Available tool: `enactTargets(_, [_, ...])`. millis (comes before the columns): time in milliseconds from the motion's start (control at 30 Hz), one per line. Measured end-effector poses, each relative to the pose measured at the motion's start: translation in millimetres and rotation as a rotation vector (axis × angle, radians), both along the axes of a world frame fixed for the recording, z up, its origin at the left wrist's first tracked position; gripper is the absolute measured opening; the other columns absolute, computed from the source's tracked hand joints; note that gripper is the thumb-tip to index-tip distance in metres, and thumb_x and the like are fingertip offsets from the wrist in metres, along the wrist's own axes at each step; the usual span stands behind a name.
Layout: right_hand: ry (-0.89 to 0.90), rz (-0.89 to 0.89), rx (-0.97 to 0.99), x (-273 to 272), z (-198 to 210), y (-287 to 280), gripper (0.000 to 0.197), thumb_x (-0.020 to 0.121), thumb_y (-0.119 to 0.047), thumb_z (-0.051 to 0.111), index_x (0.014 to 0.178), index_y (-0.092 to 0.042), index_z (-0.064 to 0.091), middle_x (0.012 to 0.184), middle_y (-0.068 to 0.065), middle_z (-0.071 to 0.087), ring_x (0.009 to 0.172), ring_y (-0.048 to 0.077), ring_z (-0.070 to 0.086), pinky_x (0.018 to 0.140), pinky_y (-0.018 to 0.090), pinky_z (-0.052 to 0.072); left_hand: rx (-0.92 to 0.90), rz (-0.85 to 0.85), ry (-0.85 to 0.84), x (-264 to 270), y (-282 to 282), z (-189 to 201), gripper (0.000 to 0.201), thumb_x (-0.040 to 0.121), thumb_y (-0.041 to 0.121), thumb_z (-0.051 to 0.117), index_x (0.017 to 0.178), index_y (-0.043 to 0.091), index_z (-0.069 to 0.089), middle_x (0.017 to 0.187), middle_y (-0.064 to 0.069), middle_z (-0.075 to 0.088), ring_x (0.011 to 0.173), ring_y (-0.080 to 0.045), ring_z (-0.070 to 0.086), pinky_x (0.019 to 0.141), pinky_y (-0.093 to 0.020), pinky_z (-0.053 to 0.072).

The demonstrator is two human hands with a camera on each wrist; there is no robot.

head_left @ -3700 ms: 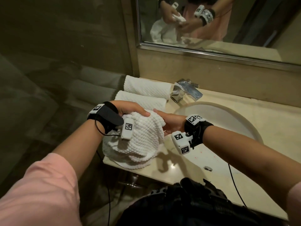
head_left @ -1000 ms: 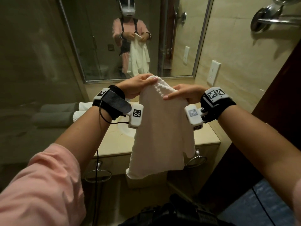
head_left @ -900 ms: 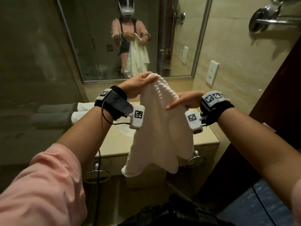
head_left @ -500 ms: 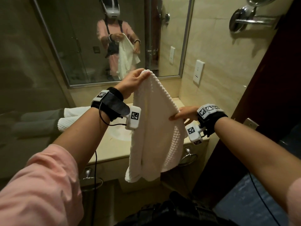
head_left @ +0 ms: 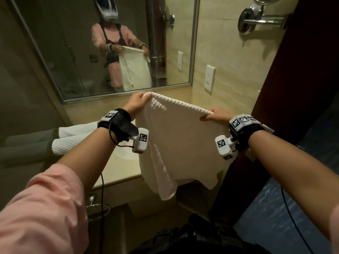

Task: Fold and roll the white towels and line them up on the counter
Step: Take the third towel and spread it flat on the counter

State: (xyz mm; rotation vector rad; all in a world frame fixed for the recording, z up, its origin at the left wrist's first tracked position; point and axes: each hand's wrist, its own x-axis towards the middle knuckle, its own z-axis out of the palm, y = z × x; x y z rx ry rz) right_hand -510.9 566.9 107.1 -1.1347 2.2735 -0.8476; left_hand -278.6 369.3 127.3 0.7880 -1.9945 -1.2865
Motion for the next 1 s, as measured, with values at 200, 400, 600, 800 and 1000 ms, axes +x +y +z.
enactTargets(200, [0.001, -0.08, -0.178, -5.4, 10.4, 6.5, 0.025, 0.079, -0.023, 0.076, 0.099, -0.008, 0.071, 0.085, 0.009, 0.066, 0.068, 0.015, 0.057, 0.066, 0.024, 0.044, 0.043, 0.022, -0.189, -7.3, 0.5, -12.6, 0.028, 0.093, 0.025, 0.056, 0.067, 0.013, 0.053, 0.065, -0.004, 0.045, 0.057, -0.015, 0.04, 0.053, -0.025, 0.031])
enactTargets(400, [0.02, -0.018, -0.289, 6.7, 31.6, 14.9, 0.021, 0.072, -0.008, 0.079, 0.089, -0.004, 0.068, 0.087, 0.009, 0.064, 0.08, 0.019, 0.057, 0.074, 0.03, 0.042, 0.024, -0.14, -0.403, -8.2, -2.3, -46.3, 0.022, 0.096, 0.029, 0.055, 0.081, 0.013, 0.054, 0.076, -0.003, 0.054, 0.068, -0.016, 0.05, 0.061, -0.026, 0.04])
enactTargets(600, [0.035, 0.116, -0.367, 21.8, 46.1, 23.1, 0.023, 0.075, -0.001, 0.074, 0.078, -0.013, 0.055, 0.078, 0.001, 0.058, 0.073, 0.01, 0.052, 0.068, 0.023, 0.043, 0.064, -0.451, -0.497, -12.5, 25.9, -43.8, 0.028, 0.089, 0.044, 0.06, 0.083, 0.017, 0.054, 0.083, -0.001, 0.047, 0.081, -0.015, 0.042, 0.074, -0.026, 0.032])
enactTargets(800, [0.239, 0.261, -0.247, 43.8, 41.9, 16.2, 0.022, 0.073, -0.009, 0.078, 0.087, -0.005, 0.061, 0.076, 0.002, 0.059, 0.069, 0.01, 0.051, 0.061, 0.025, 0.039, 0.138, -0.739, -0.271, -47.2, 90.9, -18.8, 0.057, 0.09, 0.019, 0.064, 0.14, 0.014, 0.036, 0.134, 0.004, 0.052, 0.121, -0.003, 0.05, 0.108, -0.024, 0.035])
enactTargets(1000, [0.334, 0.272, -0.224, 50.7, 46.3, 11.2, 0.02, 0.069, -0.007, 0.073, 0.079, -0.017, 0.058, 0.075, 0.004, 0.062, 0.07, 0.014, 0.056, 0.063, 0.027, 0.045, -0.038, -0.61, -0.216, -76.2, 109.6, -15.0, 0.047, 0.072, 0.026, 0.081, 0.114, 0.019, 0.062, 0.106, 0.002, 0.068, 0.099, -0.011, 0.063, 0.097, -0.031, 0.048])
